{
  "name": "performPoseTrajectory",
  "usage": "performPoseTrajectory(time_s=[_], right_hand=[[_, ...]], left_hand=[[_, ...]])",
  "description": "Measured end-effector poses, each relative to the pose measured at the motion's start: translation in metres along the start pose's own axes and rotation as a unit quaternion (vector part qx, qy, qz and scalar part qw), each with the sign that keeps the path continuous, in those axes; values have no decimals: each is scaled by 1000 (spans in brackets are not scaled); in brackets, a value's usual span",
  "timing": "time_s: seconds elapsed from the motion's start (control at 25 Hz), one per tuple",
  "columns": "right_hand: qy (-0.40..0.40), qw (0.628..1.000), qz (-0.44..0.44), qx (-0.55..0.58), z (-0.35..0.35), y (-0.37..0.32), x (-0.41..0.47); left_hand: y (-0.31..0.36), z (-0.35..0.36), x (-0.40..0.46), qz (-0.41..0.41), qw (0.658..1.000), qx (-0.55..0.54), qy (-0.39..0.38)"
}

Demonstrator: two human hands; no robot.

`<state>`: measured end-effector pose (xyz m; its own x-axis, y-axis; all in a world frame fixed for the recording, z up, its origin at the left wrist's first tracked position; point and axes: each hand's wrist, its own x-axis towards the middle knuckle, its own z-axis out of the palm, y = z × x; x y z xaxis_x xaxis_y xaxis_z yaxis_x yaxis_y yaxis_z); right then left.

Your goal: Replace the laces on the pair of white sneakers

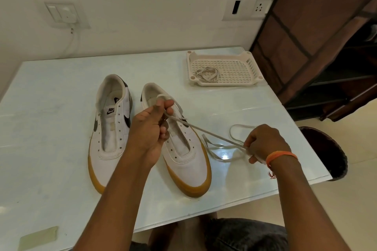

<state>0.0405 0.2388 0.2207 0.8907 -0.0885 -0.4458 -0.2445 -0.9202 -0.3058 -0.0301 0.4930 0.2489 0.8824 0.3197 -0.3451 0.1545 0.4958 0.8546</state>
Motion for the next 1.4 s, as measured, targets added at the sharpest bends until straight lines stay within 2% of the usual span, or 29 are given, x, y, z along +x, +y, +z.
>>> performPoseTrajectory(time_s=[0.08,0.12,0.16,0.2,0.24,0.28,0.36,0.52,0.6,0.76,0.88,1.04,1.12,1.16,1.2,1.24,1.28,1.32,1.36,1.4], right_hand=[[94,994,-57,-19,3,-13,-8],[131,983,-127,24,6,-23,-15],[135,964,-205,102,8,-36,-24],[92,937,-268,203,10,-52,-36],[18,910,-307,277,13,-67,-50],[-46,891,-330,308,17,-78,-59],[-84,882,-361,291,28,-86,-66],[-74,886,-412,197,29,-76,-54],[-87,910,-376,153,19,-63,-41],[-76,980,-182,36,7,-18,-5],[-62,995,-77,-1,9,-3,7],[14,999,-29,-43,10,-10,7],[98,991,-70,-59,15,-24,-5],[141,981,-134,5,18,-33,-14],[162,957,-206,120,17,-44,-24],[136,920,-260,259,15,-57,-37],[73,878,-295,370,13,-69,-48],[11,841,-314,441,15,-77,-57],[-18,819,-324,472,19,-81,-61],[-20,813,-327,481,24,-83,-62]], left_hand=[[-3,4,-3,5,999,41,5],[-6,8,-5,5,998,69,-1],[-9,13,-8,2,996,91,-10],[-13,19,-10,-3,994,105,-17],[-16,23,-12,-9,994,110,-19],[-18,24,-13,-14,994,106,-13],[-17,24,-13,-28,996,84,5],[-10,20,-12,-43,998,32,-17],[-7,15,-8,-47,999,-2,-17],[1,-2,1,-35,998,-49,19],[4,-5,3,-16,998,-34,48],[1,-5,0,36,995,55,74],[-2,0,-3,56,988,130,63],[-3,4,-5,60,986,153,40],[-4,8,-7,61,984,165,7],[-5,13,-11,63,982,176,-26],[-5,17,-13,65,979,187,-53],[-5,19,-15,69,976,196,-71],[-5,20,-16,73,974,200,-80],[-4,19,-15,72,974,200,-81]])
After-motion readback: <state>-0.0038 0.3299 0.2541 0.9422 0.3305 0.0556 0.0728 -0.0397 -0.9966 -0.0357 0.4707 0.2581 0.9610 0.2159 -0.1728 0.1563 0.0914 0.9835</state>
